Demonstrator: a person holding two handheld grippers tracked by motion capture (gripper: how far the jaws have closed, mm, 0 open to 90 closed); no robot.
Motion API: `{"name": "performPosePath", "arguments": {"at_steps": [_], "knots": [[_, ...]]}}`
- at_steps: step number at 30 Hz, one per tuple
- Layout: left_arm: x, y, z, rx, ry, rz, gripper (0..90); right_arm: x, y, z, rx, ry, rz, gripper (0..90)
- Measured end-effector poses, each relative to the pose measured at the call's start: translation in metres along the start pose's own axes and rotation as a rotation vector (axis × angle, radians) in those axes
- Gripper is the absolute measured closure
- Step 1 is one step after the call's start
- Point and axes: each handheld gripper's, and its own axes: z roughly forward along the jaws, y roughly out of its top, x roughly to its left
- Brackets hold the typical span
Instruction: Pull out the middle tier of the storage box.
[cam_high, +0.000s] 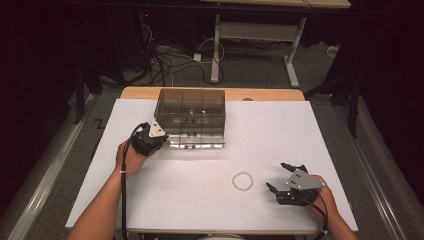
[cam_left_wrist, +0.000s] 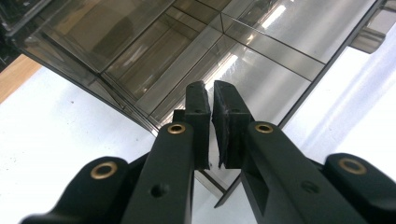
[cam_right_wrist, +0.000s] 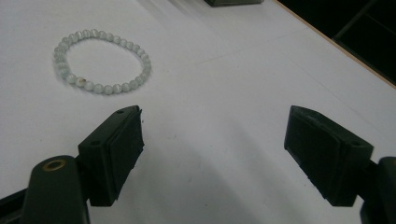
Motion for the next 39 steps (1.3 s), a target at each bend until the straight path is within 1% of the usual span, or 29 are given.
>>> {"name": "performPosePath", "arguments": {"at_steps": [1,6,7,11,13,17,18,20,21,22,23,24,25,26,27,28,29,31,33,35,39], "knots": [[0.0,0.0,-0.001,-0.005,-0.002,-0.006,83.0,0.0,0.0,0.0,0.0,0.0,-0.001,20.4],[-0.001,-0.003,-0.006,-0.021,0.002,-0.008,83.0,0.0,0.0,0.0,0.001,0.0,0.0,20.4],[-0.002,-0.004,-0.009,-0.032,-0.013,-0.017,83.0,0.0,0.0,0.0,0.003,0.001,0.001,20.4],[-0.002,-0.004,-0.007,-0.02,-0.001,-0.009,82.9,0.0,0.0,0.001,0.006,0.002,-0.006,20.4],[-0.001,-0.004,-0.003,-0.017,-0.01,-0.008,82.9,0.001,0.0,0.001,0.008,0.001,-0.007,20.4],[-0.004,-0.001,0.003,0.001,0.006,0.02,83.0,0.001,0.0,0.001,0.006,0.001,-0.006,20.4],[-0.005,-0.001,0.004,-0.007,0.011,0.011,82.9,0.0,0.0,0.001,0.006,0.001,-0.006,20.4],[-0.002,-0.002,0.004,-0.006,0.014,0.02,83.0,0.0,0.0,0.001,0.006,0.004,-0.006,20.4],[-0.003,-0.002,0.004,-0.02,0.015,0.003,83.1,0.0,0.0,0.001,0.007,0.003,-0.006,20.4],[-0.001,-0.002,0.003,-0.011,0.019,0.019,83.1,0.0,0.0,0.001,0.007,0.003,-0.006,20.4],[-0.002,-0.002,0.004,-0.015,0.024,0.009,83.1,0.001,0.0,0.001,0.007,0.003,-0.007,20.4],[-0.002,-0.002,0.004,-0.002,0.037,0.026,83.1,0.001,0.0,0.001,0.008,0.003,-0.007,20.4],[-0.002,-0.002,0.004,-0.003,0.034,0.015,83.1,0.0,0.0,0.001,0.008,0.003,-0.007,20.4],[-0.003,-0.002,0.004,-0.01,0.02,-0.006,83.0,0.0,0.0,0.001,0.008,0.003,-0.007,20.4],[-0.005,-0.001,0.003,-0.009,0.021,0.005,83.0,0.0,0.0,0.001,0.008,0.003,-0.007,20.4],[-0.006,-0.001,0.002,0.001,0.035,0.029,83.0,0.0,0.0,0.001,0.007,0.004,-0.006,20.4],[-0.006,0.0,0.001,-0.002,0.038,0.032,83.0,0.0,0.0,0.001,0.008,0.004,-0.006,20.4],[-0.006,0.0,-0.001,-0.018,0.034,0.022,83.0,0.0,0.001,0.001,0.012,0.004,-0.007,20.4],[-0.006,0.0,-0.002,-0.021,0.04,0.023,83.0,0.001,0.001,0.002,0.014,0.003,-0.005,20.4],[-0.005,0.0,-0.003,-0.039,0.024,0.014,83.0,0.001,0.001,0.001,0.012,0.003,-0.008,20.4],[-0.008,0.003,-0.008,-0.067,0.022,0.017,82.9,0.0,0.001,0.001,0.011,0.002,-0.007,20.4]]}}
